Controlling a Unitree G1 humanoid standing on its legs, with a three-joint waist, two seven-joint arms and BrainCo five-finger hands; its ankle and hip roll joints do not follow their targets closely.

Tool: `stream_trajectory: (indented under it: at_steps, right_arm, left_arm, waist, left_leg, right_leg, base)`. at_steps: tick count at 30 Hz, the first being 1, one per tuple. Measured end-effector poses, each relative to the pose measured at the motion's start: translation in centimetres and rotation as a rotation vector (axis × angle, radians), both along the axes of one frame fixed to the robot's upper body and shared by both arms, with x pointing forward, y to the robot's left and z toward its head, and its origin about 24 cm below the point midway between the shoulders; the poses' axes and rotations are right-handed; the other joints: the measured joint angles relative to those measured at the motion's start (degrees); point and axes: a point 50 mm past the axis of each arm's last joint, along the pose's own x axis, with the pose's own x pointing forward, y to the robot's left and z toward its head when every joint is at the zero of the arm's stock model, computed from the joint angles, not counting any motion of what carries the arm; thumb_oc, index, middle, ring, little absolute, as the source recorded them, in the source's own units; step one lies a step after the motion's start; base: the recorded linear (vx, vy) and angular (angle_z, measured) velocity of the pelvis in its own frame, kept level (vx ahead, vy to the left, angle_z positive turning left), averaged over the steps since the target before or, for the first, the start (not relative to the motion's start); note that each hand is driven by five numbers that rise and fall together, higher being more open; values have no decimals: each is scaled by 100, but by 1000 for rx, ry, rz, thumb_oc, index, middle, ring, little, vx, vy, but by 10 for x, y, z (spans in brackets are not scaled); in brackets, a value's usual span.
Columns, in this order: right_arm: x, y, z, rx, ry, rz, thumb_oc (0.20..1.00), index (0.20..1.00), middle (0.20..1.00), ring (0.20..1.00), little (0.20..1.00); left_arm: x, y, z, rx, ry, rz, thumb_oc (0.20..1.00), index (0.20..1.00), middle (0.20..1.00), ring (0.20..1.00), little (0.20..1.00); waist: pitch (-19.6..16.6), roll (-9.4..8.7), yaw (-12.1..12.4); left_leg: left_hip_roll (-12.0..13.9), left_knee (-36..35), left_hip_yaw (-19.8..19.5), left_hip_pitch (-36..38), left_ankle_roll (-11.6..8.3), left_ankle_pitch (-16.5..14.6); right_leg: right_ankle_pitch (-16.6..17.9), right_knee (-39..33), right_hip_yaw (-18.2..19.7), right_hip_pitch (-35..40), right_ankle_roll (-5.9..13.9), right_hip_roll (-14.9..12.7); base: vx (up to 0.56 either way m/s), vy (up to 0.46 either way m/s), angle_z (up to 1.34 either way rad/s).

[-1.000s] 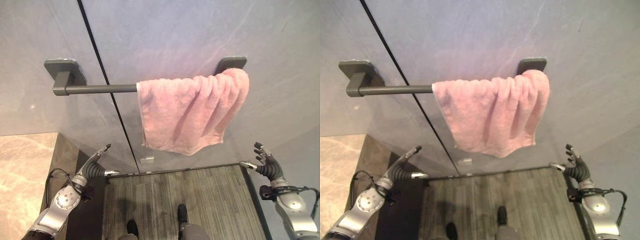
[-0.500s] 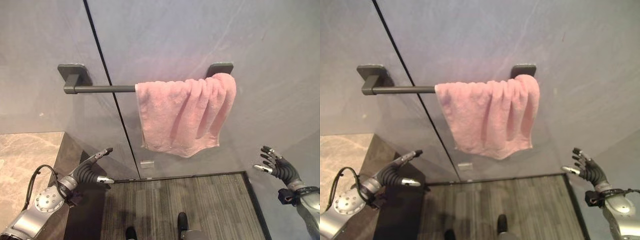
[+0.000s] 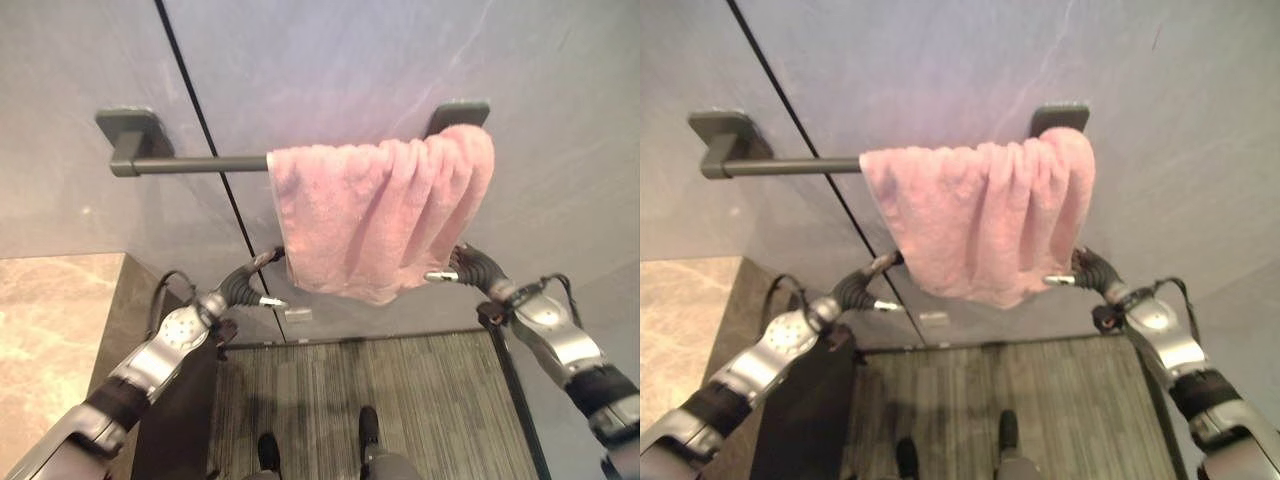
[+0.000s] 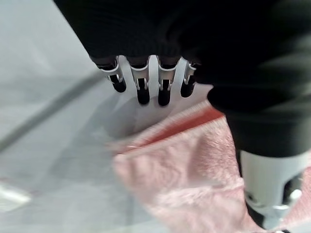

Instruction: Put brush and paste in cup on sink, flatten towel.

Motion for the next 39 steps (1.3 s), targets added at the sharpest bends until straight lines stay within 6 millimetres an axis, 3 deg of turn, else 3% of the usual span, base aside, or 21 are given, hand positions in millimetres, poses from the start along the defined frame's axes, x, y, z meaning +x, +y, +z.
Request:
stream_trajectory:
  at_steps: [2, 6, 7, 8, 15, 19, 22, 23, 25, 30, 33, 37, 38, 39]
  right_arm:
    - [9, 16, 4, 0, -14, 30, 1000, 1000, 1000, 1000, 1000]
    - [9, 31, 3, 17, -18, 69, 1000, 1000, 1000, 1000, 1000]
    - [9, 35, 4, 18, -22, 83, 454, 454, 454, 454, 454]
    - [9, 38, 4, 26, -26, 88, 200, 200, 200, 200, 200]
    - [3, 53, 0, 100, -50, 91, 200, 200, 200, 200, 200]
    - [-14, 53, 0, 166, -85, 83, 200, 200, 200, 200, 200]
    - [-30, 48, 6, 238, -135, 63, 200, 200, 200, 200, 200]
    - [-49, 50, 14, 292, -186, 94, 200, 200, 200, 200, 200]
    - [-61, 56, 23, 318, -235, 152, 200, 200, 200, 200, 200]
    - [-80, 80, 53, 437, -366, 306, 200, 200, 200, 200, 200]
    - [-81, 90, 57, 471, -379, 343, 200, 200, 200, 200, 200]
    - [-72, 111, 48, 448, -340, 389, 200, 200, 200, 200, 200]
    - [-60, 118, 33, 404, -292, 360, 200, 200, 200, 200, 200]
    - [-53, 120, 23, 381, -256, 327, 200, 200, 200, 200, 200]
  left_arm:
    - [10, -17, 3, -10, -12, -18, 1000, 1000, 1000, 1000, 1000]
    - [12, -29, 4, -49, -28, -21, 1000, 1000, 1000, 1000, 1000]
    - [12, -31, 4, -57, -29, -22, 200, 200, 200, 200, 200]
    - [12, -33, 3, -65, -28, -24, 200, 200, 200, 200, 200]
    - [10, -33, -2, -88, -14, 5, 200, 200, 200, 200, 200]
    - [-2, -31, -2, -107, -26, 9, 200, 200, 200, 200, 200]
    - [-17, -23, 13, -125, -93, -6, 200, 200, 200, 200, 200]
    - [-33, -14, 31, -169, -171, -11, 200, 200, 200, 200, 200]
    - [-42, -9, 45, -211, -243, -8, 200, 200, 200, 200, 200]
    - [-70, -2, 79, -298, -411, -17, 200, 200, 200, 200, 200]
    - [-76, 7, 84, -315, -457, 22, 200, 200, 200, 200, 200]
    - [-78, 21, 60, -324, -385, 128, 200, 200, 200, 200, 200]
    - [-72, 30, 27, -350, -267, 235, 200, 200, 200, 200, 200]
    - [-68, 34, 6, -355, -185, 300, 200, 200, 200, 200, 200]
  waist:
    - [2, -4, -12]
    - [43, -49, -25]
    - [55, -67, -14]
    - [78, -104, -24]
    - [137, -204, -41]
    - [164, -249, -16]
    - [223, -348, -8]
    - [229, -372, -9]
    - [228, -375, -8]
    - [228, -378, 6]
    - [219, -386, 180]
    - [203, -351, 341]
    - [175, -320, 406]
    - [176, -305, 456]
  left_leg:
    - [-11, -1, 17, -94, -12, 18]
    - [45, -2, 36, -155, -37, 33]
    - [56, -2, 51, -156, -37, 33]
    - [70, -2, 80, -158, -40, 31]
    - [80, -4, 155, -122, -42, 30]
    - [105, -10, 154, 13, -56, 18]
    - [128, -23, 149, 153, -66, -10]
    - [142, -35, 146, 156, -70, -12]
    - [147, -35, 142, 174, -70, -11]
    - [175, -35, -22, 151, -90, 4]
    - [184, -11, -58, 131, -102, 14]
    - [151, -9, -172, 52, -99, 52]
    - [139, -8, -180, 67, -102, 55]
    - [128, -8, -183, 65, -101, 56]
  right_leg:
    - [26, 0, 13, -114, -13, 15]
    - [34, -1, 28, -187, -23, 76]
    - [34, -1, 42, -199, -23, 88]
    - [32, -2, 65, -216, -21, 104]
    - [49, 0, 135, -222, -43, 125]
    - [34, -1, 121, -79, -33, 142]
    - [-13, -3, 120, 71, 24, 132]
    - [-16, -3, 119, 73, 27, 131]
    - [-13, -3, 117, 95, 23, 128]
    - [-44, -3, -33, 163, -17, 130]
    - [-54, -2, -55, 179, -28, 133]
    - [-60, -2, -183, 173, -30, 91]
    - [-59, -1, -196, 198, -31, 80]
    - [-60, -2, -199, 194, -31, 66]
  base:
    - [-17, 10, -6]
    - [18, 8, -5]
    - [44, -1, -8]
    - [59, 3, -10]
    - [58, 4, -5]
    - [60, 5, 1]
    - [52, -5, 0]
    - [0, 0, 0]
    - [0, 0, 0]
    - [-4, -5, 12]
    - [-28, 1, 12]
    - [-38, 11, 17]
    - [-22, 16, 8]
    - [-28, 21, 5]
